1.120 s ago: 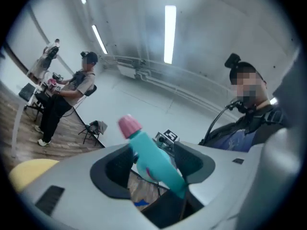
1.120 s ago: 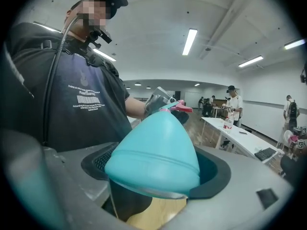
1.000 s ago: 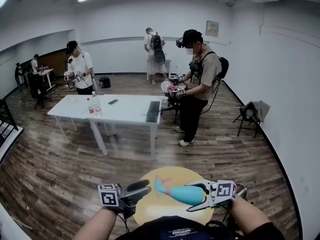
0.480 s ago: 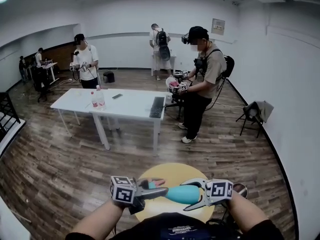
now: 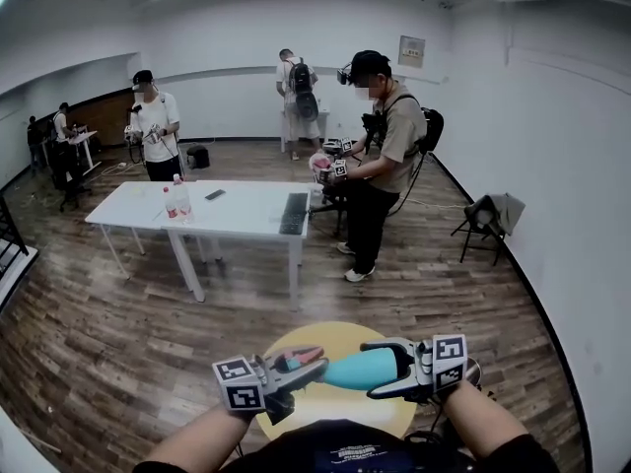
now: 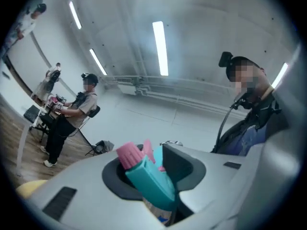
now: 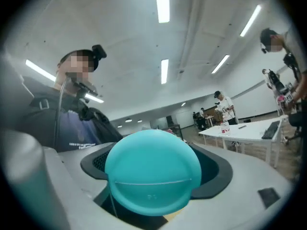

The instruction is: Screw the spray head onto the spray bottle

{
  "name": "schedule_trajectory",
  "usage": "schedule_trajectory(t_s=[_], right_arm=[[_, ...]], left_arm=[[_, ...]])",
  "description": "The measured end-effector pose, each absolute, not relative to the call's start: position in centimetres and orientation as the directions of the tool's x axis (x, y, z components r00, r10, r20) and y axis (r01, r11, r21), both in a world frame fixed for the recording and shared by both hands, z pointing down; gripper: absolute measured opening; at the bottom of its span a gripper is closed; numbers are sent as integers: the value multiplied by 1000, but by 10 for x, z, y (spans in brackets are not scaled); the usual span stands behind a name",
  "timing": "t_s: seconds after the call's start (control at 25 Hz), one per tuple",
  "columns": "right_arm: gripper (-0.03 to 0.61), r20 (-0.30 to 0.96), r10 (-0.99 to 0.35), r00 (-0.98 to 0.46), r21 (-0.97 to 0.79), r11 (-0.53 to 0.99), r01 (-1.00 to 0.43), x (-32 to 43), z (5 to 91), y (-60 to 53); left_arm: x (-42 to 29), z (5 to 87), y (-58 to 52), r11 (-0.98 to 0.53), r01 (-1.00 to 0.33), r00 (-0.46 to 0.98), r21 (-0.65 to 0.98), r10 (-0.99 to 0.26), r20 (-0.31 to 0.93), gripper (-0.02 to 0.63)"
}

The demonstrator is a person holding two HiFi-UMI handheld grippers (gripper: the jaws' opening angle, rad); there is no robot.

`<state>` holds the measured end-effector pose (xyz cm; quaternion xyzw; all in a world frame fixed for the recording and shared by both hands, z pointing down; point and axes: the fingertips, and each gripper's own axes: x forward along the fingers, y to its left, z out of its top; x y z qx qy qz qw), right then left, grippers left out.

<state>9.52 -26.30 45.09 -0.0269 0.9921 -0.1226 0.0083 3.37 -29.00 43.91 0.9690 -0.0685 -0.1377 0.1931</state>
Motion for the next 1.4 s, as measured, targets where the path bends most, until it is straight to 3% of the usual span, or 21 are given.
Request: schedule_trajectory(t_s=[0.04,0.32,0.4,0.48,0.56,0.64,0.72,1.0,1.04,1.08,1.12,1.28,1.4], right_arm=[[468,-17,-87,-996,-284,955,-78,94,449,-266],[466,45,-125,-991,-356,925,-133,87,460,-267],[466,9,-121,-993,-388,914,-115,92,455,-268],[466,-41,-153,-987,-426,897,-122,107,451,-274],[465,-95,-215,-972,-463,874,-148,130,448,-283],[465,-122,-276,-953,-495,849,-183,151,451,-291],[465,-111,-306,-946,-507,836,-211,161,457,-293],[466,-47,-176,-983,-465,875,-134,105,462,-278],[465,-39,-158,-987,-463,878,-122,96,463,-276],[465,-28,-144,-989,-459,881,-115,90,465,-274],[466,-7,-134,-991,-449,886,-116,87,468,-272],[472,144,-109,-983,-380,912,-157,76,488,-258],[483,24,-178,-984,-453,875,-170,84,474,-273]], left_arm=[[33,442,-294,-906,-96,947,413,-210,-241,117],[35,440,-292,-928,-115,964,354,-190,-184,120],[27,437,-292,-916,-75,968,393,-161,-191,143],[-1,433,-306,-867,-45,947,496,-195,-256,244],[-52,440,-330,-786,-60,888,616,-324,-326,330],[-108,455,-346,-707,-108,813,699,-467,-347,336],[-133,462,-345,-686,-137,793,715,-509,-336,337],[1,451,-305,-797,-25,959,603,-189,-211,337],[18,450,-300,-826,-34,969,562,-165,-183,304],[29,449,-298,-849,-52,974,526,-160,-161,172],[35,446,-298,-859,-61,975,509,-160,-154,143],[42,430,-295,-853,-17,973,522,-133,-187,103],[45,428,-299,-818,-6,956,576,-174,-237,98]])
